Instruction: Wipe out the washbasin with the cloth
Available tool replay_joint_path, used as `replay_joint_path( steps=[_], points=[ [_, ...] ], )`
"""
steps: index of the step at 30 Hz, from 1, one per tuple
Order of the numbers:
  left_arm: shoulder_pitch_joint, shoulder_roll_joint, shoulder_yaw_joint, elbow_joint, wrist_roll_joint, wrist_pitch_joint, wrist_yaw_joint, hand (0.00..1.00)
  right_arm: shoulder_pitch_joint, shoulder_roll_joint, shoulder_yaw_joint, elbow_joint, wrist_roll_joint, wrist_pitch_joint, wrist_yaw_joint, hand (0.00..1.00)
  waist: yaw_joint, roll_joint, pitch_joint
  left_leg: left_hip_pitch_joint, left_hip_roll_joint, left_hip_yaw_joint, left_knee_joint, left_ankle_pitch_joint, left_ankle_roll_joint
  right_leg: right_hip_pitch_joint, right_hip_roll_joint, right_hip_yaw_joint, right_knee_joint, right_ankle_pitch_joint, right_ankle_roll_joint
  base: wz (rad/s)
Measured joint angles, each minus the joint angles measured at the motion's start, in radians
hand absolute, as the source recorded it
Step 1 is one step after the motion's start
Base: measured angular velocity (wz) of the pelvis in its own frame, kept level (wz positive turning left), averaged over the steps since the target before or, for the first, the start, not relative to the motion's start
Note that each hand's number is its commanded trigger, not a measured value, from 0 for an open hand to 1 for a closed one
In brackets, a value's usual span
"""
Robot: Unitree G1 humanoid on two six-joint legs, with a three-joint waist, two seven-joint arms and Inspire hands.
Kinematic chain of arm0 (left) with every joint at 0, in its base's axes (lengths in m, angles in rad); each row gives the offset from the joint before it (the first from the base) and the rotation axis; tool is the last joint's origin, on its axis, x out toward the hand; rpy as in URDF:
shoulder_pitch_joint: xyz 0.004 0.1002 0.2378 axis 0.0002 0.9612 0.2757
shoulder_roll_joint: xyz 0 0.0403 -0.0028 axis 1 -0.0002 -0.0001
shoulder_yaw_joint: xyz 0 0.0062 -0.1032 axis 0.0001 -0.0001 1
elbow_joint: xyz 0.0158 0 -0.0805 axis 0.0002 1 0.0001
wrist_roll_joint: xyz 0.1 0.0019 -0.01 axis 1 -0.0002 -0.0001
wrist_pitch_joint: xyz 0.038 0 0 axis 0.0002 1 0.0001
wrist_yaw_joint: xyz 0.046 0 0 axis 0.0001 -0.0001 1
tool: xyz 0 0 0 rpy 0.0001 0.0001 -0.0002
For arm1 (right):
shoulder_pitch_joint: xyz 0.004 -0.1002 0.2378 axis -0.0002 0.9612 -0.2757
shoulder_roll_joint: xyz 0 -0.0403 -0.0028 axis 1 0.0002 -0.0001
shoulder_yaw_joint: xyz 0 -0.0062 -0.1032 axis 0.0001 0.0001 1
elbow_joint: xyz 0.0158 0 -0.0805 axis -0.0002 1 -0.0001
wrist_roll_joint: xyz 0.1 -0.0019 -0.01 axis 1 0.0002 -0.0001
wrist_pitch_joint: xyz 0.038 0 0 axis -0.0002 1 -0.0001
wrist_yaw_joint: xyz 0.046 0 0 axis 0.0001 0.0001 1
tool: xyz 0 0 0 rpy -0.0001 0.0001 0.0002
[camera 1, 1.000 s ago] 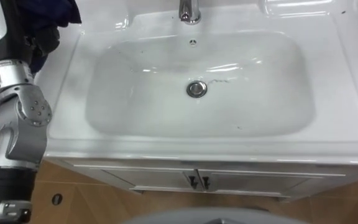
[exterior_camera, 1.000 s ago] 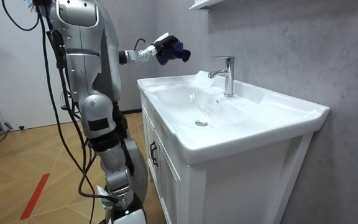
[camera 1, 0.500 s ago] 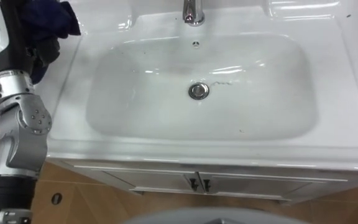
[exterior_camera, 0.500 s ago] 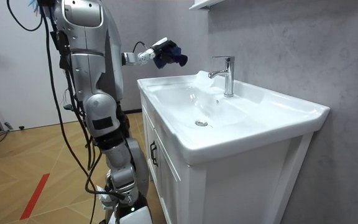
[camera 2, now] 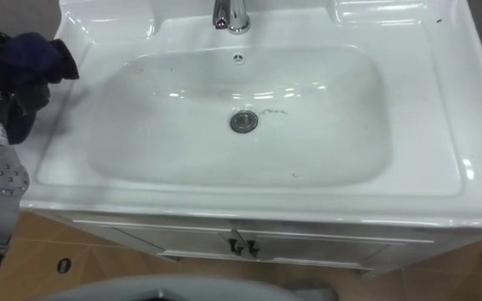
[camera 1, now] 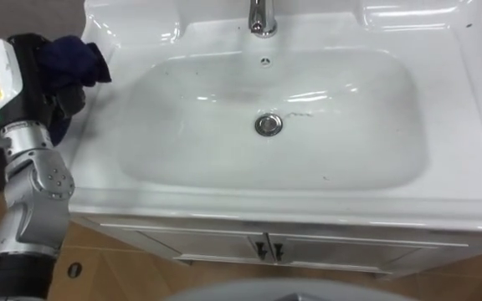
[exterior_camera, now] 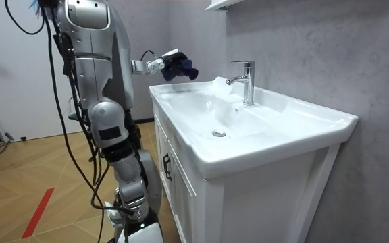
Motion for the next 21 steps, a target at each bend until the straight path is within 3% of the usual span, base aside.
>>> replay_joint_path(
  steps=[9,14,21],
  points=[
    [0.003,-0.039,0.000,0.085,0.001,0.010,-0.009,1.00,0.000,0.008,0.000,-0.001,0.000,0.001,-0.001,0.00,0.002,-0.020,-0.0046,0.009,-0.001,-0.007,-0.002,0.000,0.000,0.015,0.001,0.000,-0.018,0.000,0.000,0.01],
    [0.020,-0.080,0.001,0.132,0.001,0.032,-0.013,1.00,-0.002,0.024,-0.001,0.000,0.000,0.021,0.000,0.00,-0.001,-0.019,-0.0058,0.010,-0.002,-0.007,-0.008,0.000,0.000,0.013,0.001,0.001,-0.021,0.001,0.001,0.00],
    [0.033,-0.091,0.005,0.131,0.001,0.039,-0.028,1.00,-0.001,0.025,-0.001,-0.005,-0.044,0.023,0.024,0.00,-0.001,-0.020,-0.0070,0.009,-0.003,-0.007,-0.009,0.000,0.000,0.012,0.001,0.001,-0.020,0.001,0.001,0.00]
  ],
)
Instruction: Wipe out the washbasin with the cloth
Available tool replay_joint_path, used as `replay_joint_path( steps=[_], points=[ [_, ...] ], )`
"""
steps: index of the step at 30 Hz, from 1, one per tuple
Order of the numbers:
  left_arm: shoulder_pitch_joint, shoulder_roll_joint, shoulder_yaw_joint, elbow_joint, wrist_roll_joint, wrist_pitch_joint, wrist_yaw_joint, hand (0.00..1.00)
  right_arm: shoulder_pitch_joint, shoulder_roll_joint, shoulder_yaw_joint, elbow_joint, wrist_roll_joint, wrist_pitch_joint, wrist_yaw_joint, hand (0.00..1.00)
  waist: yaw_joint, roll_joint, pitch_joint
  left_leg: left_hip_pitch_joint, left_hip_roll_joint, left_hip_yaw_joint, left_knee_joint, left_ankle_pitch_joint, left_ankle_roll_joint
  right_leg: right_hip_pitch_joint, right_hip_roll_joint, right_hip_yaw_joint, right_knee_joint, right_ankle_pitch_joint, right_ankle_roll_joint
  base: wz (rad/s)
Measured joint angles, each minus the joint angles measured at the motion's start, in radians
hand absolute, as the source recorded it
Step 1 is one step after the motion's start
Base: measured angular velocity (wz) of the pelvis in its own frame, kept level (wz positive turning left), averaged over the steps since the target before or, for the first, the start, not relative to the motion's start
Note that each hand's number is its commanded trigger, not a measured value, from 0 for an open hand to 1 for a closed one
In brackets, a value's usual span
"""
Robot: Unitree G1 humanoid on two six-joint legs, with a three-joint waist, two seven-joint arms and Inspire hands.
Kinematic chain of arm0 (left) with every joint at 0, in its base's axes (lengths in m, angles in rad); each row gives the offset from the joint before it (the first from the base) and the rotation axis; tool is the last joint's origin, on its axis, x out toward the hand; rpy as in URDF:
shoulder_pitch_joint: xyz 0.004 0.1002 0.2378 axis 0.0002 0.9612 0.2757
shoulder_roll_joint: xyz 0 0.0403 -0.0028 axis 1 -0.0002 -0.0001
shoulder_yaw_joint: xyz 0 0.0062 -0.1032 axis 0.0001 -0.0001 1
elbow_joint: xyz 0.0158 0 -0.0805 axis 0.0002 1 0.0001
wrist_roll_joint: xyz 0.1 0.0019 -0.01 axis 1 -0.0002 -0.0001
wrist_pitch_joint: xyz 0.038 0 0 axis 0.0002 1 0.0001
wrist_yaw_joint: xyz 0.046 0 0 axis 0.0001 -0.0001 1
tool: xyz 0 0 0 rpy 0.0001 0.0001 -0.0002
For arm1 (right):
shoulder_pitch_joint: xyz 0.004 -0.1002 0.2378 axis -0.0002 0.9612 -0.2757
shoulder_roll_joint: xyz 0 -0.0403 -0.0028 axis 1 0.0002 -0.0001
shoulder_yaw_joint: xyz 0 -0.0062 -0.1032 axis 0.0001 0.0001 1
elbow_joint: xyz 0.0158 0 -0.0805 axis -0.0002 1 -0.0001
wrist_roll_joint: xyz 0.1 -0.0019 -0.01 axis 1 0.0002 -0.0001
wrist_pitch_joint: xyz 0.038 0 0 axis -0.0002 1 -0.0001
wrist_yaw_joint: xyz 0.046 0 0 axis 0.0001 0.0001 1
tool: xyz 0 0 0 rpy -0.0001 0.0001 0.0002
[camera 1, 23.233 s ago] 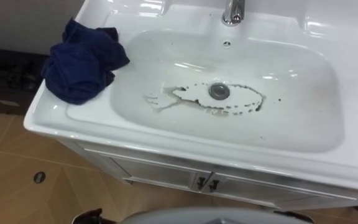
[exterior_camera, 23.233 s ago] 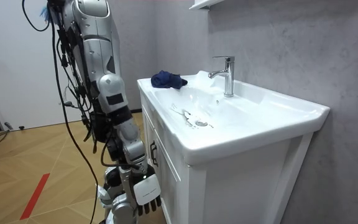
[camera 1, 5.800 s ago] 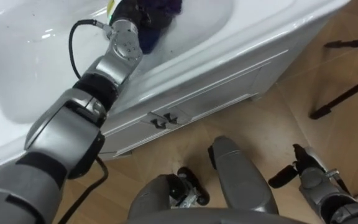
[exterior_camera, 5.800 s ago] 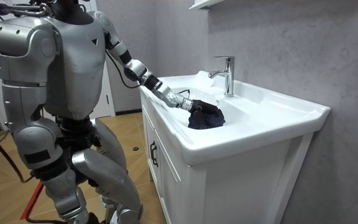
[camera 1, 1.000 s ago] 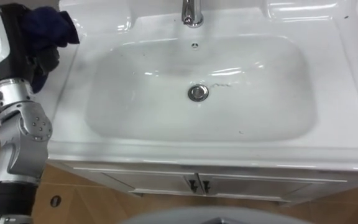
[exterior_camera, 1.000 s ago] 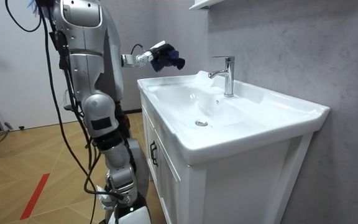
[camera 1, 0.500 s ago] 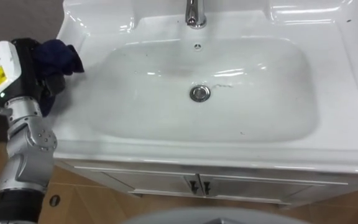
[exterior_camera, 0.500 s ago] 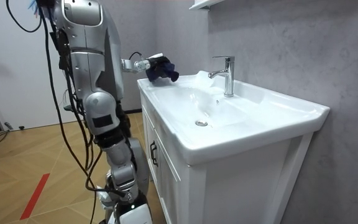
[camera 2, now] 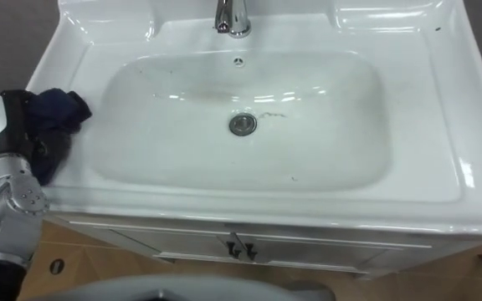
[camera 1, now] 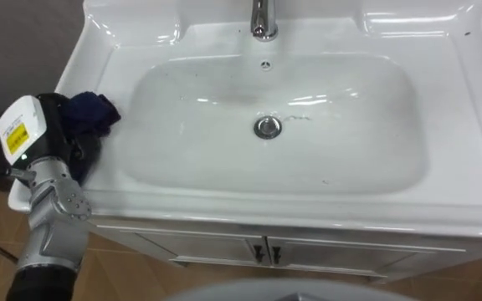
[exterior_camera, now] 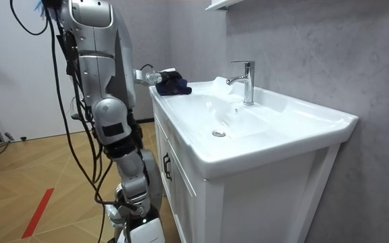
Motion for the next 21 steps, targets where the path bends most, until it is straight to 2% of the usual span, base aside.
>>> replay_joint_path(
  steps=[1,3,4,5,6,11,21],
  points=[
    [0.000,0.000,0.000,0.000,0.000,0.001,0.000,1.00,0.000,0.000,0.000,-0.002,-0.007,0.003,0.004,0.00,0.000,0.000,0.0000,0.000,0.000,0.000,0.000,0.000,0.000,0.000,0.000,0.000,0.000,0.000,0.000,0.00],
    [0.001,-0.004,0.000,0.000,0.000,0.003,-0.002,0.82,0.001,0.000,0.000,-0.005,-0.033,0.012,0.010,0.00,0.000,-0.001,-0.0002,0.000,0.000,0.000,0.000,0.000,0.000,0.000,0.000,0.000,0.002,0.000,0.000,0.00],
    [0.001,-0.005,0.000,0.000,0.000,0.003,-0.003,0.51,0.001,0.000,0.001,-0.007,-0.034,0.014,0.011,0.00,0.000,-0.002,-0.0004,0.000,0.000,0.000,-0.001,0.000,0.000,0.000,0.000,0.000,0.002,0.000,0.000,0.00],
    [0.001,-0.006,0.000,0.002,0.000,0.003,-0.004,0.05,0.001,0.000,0.001,-0.012,-0.034,0.018,0.018,0.00,0.000,-0.003,-0.0008,0.000,0.000,0.002,-0.001,0.000,0.000,0.000,0.000,0.000,0.003,0.000,0.000,0.00],
    [0.001,-0.006,0.000,0.004,-0.001,0.003,-0.005,0.00,0.000,0.000,0.002,-0.013,-0.034,0.020,0.021,0.00,0.001,-0.004,-0.0012,0.000,0.000,0.005,-0.001,0.000,0.000,-0.001,0.000,0.001,0.003,0.000,0.000,-0.03],
    [0.001,-0.007,0.000,0.009,-0.001,0.004,-0.023,0.00,0.003,0.000,0.002,-0.014,-0.035,0.021,0.037,0.00,0.001,-0.011,-0.0067,0.006,0.000,0.008,-0.007,0.000,0.000,0.002,0.001,0.002,0.002,0.000,0.000,0.00],
    [0.001,-0.015,0.000,-0.004,0.013,0.013,-0.024,0.00,0.011,0.000,0.001,-0.012,-0.035,0.020,0.039,0.00,-0.008,-0.010,-0.0049,0.007,0.000,0.006,-0.016,0.000,0.000,0.003,0.000,0.000,-0.003,0.003,0.003,0.01]
  ],
)
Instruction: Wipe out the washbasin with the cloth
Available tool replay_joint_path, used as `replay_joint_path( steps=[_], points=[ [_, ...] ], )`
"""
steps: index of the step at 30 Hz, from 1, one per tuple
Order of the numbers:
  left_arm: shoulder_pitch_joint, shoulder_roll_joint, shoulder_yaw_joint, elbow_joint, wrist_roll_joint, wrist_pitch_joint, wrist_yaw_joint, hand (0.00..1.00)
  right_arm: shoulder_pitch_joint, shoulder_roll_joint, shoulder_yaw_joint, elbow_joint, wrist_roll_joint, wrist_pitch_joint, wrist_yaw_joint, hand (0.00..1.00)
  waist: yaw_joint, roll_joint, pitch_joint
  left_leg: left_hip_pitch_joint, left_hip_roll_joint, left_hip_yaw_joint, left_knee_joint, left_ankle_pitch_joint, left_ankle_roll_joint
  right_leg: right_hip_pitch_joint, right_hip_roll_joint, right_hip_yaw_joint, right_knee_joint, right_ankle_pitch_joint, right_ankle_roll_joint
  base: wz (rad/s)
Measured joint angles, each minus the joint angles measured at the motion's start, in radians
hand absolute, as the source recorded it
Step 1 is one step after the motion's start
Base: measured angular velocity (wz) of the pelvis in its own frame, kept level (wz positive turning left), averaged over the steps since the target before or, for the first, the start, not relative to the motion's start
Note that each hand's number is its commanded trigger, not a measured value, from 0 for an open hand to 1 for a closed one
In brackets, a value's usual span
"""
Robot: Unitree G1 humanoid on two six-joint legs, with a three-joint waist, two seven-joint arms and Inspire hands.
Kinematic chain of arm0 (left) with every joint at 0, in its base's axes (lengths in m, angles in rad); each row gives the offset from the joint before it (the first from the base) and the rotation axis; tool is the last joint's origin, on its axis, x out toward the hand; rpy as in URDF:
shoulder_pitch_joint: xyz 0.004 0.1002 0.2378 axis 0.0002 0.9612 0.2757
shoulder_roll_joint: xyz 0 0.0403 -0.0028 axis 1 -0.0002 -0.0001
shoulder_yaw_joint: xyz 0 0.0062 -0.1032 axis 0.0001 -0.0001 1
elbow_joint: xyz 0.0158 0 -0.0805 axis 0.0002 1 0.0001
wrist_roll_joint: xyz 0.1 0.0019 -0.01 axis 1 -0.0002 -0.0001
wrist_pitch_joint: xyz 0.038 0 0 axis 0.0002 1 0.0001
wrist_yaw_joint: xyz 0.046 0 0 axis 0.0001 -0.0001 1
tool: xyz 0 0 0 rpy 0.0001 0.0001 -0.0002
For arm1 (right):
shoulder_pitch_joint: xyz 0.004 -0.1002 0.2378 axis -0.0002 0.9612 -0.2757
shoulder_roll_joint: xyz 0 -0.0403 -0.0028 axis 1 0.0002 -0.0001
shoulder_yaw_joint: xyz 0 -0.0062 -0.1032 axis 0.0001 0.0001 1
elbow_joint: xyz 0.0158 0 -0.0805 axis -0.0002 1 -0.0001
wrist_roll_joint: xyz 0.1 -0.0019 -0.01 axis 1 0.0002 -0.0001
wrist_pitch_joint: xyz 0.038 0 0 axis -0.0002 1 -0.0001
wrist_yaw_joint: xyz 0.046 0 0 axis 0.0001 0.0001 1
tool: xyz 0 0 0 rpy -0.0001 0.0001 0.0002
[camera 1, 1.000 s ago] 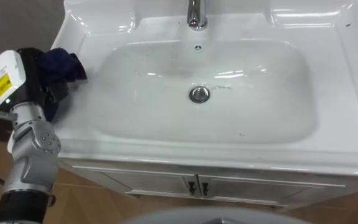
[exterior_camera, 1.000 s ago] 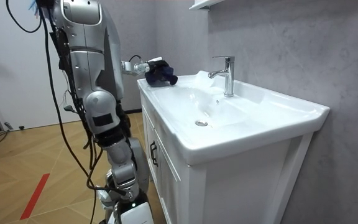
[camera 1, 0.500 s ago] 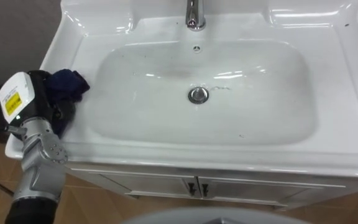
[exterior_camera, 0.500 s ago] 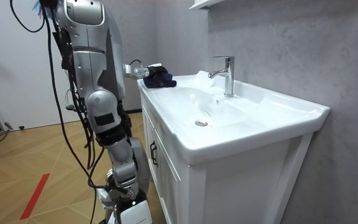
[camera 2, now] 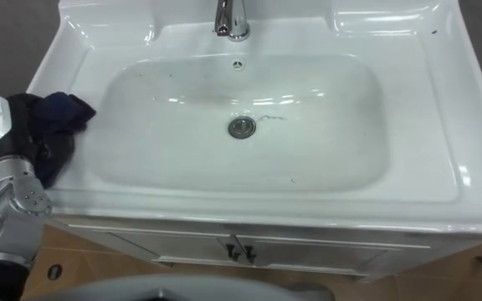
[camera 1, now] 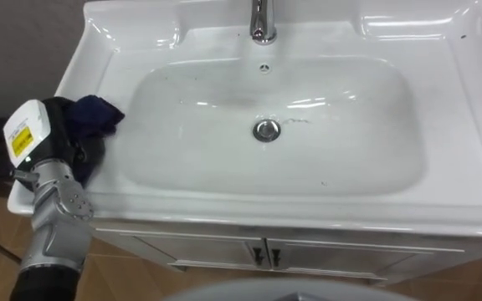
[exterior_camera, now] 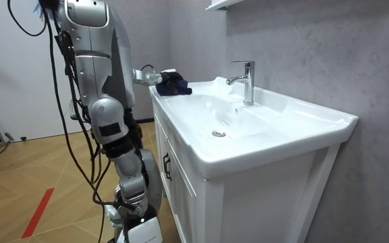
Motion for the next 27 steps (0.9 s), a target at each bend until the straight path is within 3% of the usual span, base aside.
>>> replay_joint_path(
  steps=[3,10,15,27],
  points=[
    [0.000,0.000,0.000,-0.011,0.006,0.002,0.000,0.00,0.003,0.000,0.000,-0.001,0.000,0.000,-0.001,0.00,0.000,0.000,0.0005,-0.001,0.000,0.000,0.000,0.000,0.000,0.002,0.000,0.000,-0.012,0.002,0.001,0.00],
    [0.000,0.000,0.000,-0.078,0.039,0.005,0.002,0.00,-0.005,0.000,0.002,0.000,-0.008,-0.008,-0.002,0.00,-0.011,0.004,0.0124,-0.001,-0.002,-0.002,-0.006,0.000,0.001,0.002,0.000,0.007,-0.013,0.007,0.004,0.00],
    [0.000,0.000,-0.003,-0.109,0.077,-0.013,0.002,0.00,-0.017,0.000,0.004,0.010,-0.009,-0.019,-0.009,0.00,-0.017,-0.001,0.0163,-0.002,-0.002,-0.004,-0.006,0.000,0.001,0.000,0.001,0.013,-0.014,0.007,0.004,-0.03],
    [0.000,0.000,-0.021,-0.146,0.078,-0.052,0.006,0.00,-0.036,0.000,0.003,0.043,-0.038,-0.044,-0.012,0.00,-0.019,0.002,0.0145,-0.008,-0.005,-0.020,-0.006,0.000,0.001,0.000,0.001,0.011,-0.027,0.008,0.005,0.00]
  ],
)
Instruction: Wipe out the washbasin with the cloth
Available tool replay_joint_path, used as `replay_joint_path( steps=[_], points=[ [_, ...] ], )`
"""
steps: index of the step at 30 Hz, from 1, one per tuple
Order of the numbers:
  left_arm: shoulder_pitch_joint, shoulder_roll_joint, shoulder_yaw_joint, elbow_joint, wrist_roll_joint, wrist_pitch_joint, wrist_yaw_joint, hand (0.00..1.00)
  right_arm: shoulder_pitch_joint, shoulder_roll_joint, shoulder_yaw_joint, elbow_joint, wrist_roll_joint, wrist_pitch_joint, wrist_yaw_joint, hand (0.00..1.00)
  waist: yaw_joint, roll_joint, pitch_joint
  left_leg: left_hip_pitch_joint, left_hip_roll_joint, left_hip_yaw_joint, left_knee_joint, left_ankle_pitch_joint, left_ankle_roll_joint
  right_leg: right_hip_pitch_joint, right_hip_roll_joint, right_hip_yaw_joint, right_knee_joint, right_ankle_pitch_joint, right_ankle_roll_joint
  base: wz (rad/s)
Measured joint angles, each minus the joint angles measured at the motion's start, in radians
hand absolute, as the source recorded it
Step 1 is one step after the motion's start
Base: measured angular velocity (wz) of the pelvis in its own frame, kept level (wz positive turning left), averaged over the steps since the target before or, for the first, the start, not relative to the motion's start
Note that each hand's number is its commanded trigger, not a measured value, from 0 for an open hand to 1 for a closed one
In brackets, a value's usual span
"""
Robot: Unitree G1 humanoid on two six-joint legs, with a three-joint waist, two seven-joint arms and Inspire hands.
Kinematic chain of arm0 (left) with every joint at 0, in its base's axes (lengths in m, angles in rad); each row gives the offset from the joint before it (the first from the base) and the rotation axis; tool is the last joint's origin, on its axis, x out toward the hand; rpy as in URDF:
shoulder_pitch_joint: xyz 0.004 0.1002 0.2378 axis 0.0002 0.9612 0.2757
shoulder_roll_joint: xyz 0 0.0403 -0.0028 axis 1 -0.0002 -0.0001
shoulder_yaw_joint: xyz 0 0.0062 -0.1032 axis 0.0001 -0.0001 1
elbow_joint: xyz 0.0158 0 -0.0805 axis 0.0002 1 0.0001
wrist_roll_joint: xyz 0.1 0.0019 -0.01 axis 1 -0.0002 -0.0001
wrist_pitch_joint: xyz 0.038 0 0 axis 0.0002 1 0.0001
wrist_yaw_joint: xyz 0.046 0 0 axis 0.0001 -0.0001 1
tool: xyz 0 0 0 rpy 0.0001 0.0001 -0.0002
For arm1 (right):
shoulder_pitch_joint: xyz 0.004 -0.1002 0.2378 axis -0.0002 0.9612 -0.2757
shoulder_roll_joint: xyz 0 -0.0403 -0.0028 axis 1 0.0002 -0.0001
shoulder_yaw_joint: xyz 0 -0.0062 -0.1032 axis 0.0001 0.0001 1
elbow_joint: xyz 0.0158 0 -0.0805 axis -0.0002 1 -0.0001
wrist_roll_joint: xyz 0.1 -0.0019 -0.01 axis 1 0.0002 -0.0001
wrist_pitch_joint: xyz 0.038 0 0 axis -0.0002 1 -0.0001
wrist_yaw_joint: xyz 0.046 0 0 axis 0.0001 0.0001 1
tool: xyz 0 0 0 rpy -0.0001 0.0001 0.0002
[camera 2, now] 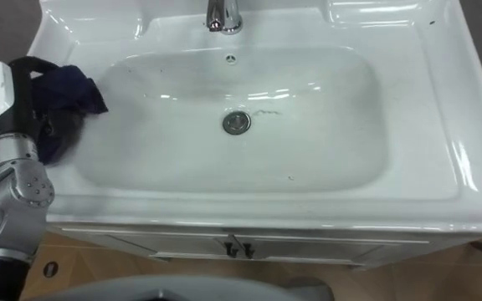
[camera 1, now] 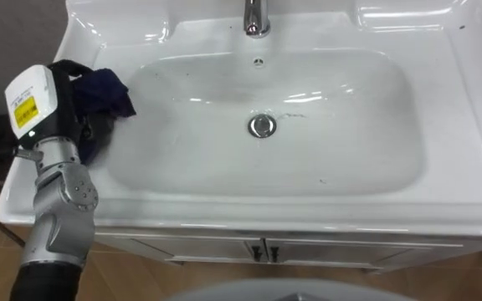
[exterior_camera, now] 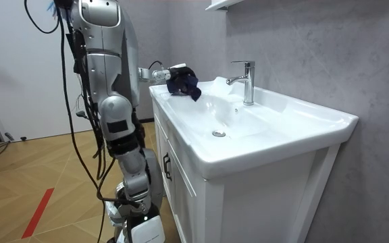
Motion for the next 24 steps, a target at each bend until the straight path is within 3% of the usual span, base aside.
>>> replay_joint_path(
  steps=[9,15,16,17,24],
  points=[
    [0.002,0.000,0.000,0.006,0.000,0.001,-0.002,0.00,0.002,0.000,-0.002,-0.004,-0.006,0.001,-0.003,0.00,0.001,-0.001,-0.0003,0.009,-0.001,-0.001,-0.012,0.000,0.000,0.014,-0.001,0.001,-0.004,0.002,0.002,0.00],
    [0.002,0.000,0.001,0.075,0.001,0.012,-0.003,0.00,0.000,0.001,-0.006,-0.005,-0.023,0.008,-0.023,0.00,0.001,0.001,-0.0019,0.007,-0.003,0.000,-0.012,0.000,0.000,0.007,-0.001,-0.003,-0.005,0.003,0.005,0.00],
    [0.002,0.000,0.002,0.079,0.001,0.015,-0.003,0.56,-0.002,0.002,-0.013,-0.005,-0.029,0.015,-0.024,0.00,0.002,0.003,-0.0035,0.007,-0.003,0.001,-0.012,0.000,0.000,0.005,-0.001,-0.003,-0.005,0.003,0.005,0.00],
    [0.002,0.000,0.002,0.082,0.001,0.020,-0.003,0.97,0.000,0.002,-0.014,-0.005,-0.028,0.022,-0.024,0.00,0.002,0.005,-0.0053,0.008,-0.003,0.003,-0.012,0.000,0.000,0.005,-0.001,-0.003,-0.004,0.003,0.005,0.00],
    [0.003,0.000,0.005,0.119,-0.001,0.046,-0.004,1.00,0.002,0.002,-0.043,-0.005,-0.017,0.040,-0.022,0.00,0.005,0.011,-0.0096,0.010,-0.002,0.003,-0.010,0.001,0.001,0.005,-0.001,-0.002,-0.001,0.004,0.005,0.00]
  ],
)
